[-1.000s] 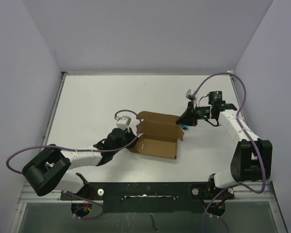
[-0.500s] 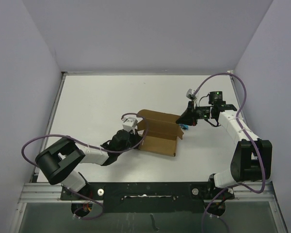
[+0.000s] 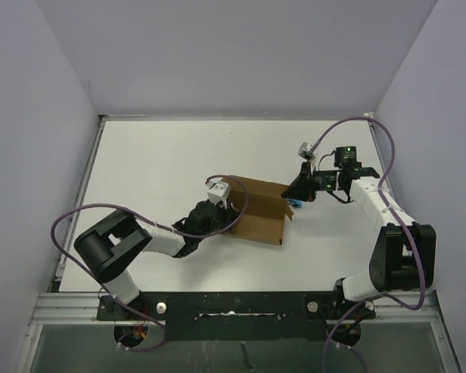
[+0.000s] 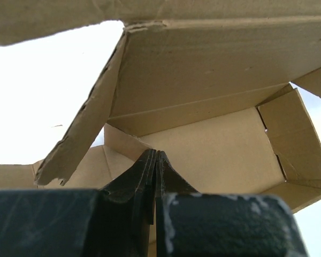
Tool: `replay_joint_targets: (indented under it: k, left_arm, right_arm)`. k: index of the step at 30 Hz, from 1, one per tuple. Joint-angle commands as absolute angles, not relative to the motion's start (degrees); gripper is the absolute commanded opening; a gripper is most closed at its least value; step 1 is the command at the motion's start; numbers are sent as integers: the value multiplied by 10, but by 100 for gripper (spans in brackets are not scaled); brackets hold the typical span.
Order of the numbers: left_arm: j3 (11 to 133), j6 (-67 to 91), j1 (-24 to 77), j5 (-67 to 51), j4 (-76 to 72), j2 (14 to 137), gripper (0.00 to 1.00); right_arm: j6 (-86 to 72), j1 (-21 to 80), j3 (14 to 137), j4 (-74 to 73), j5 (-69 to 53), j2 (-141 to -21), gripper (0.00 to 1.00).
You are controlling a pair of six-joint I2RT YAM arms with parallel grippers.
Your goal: Fold the paper box
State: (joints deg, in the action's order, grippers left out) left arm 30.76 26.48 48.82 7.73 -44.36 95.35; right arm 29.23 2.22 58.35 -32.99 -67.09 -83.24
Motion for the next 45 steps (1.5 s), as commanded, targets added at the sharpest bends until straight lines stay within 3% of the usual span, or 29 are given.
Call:
replay_joint_targets:
  k: [1, 5, 17, 24, 32, 45]
  left_arm:
    - [319, 258, 492, 68, -501, 955, 0]
    - [294, 260, 492, 80, -449, 895, 2]
    - [255, 342, 492, 107, -102, 626, 9]
    - [253, 426, 492, 90, 70, 552, 0]
    - [226, 456, 492, 73, -14, 612, 0]
    - [313, 363, 494, 42, -181, 792, 0]
  right_arm:
    - [286, 19, 582, -316, -689, -813, 0]
    - [289, 16, 584, -318, -683, -813, 0]
    - [298, 14, 587, -326, -679, -816, 0]
    - [297, 11, 587, -326, -678, -816, 0]
    - [299, 10, 586, -326, -679, -816, 0]
    - [298, 12, 584, -325, -686, -818, 0]
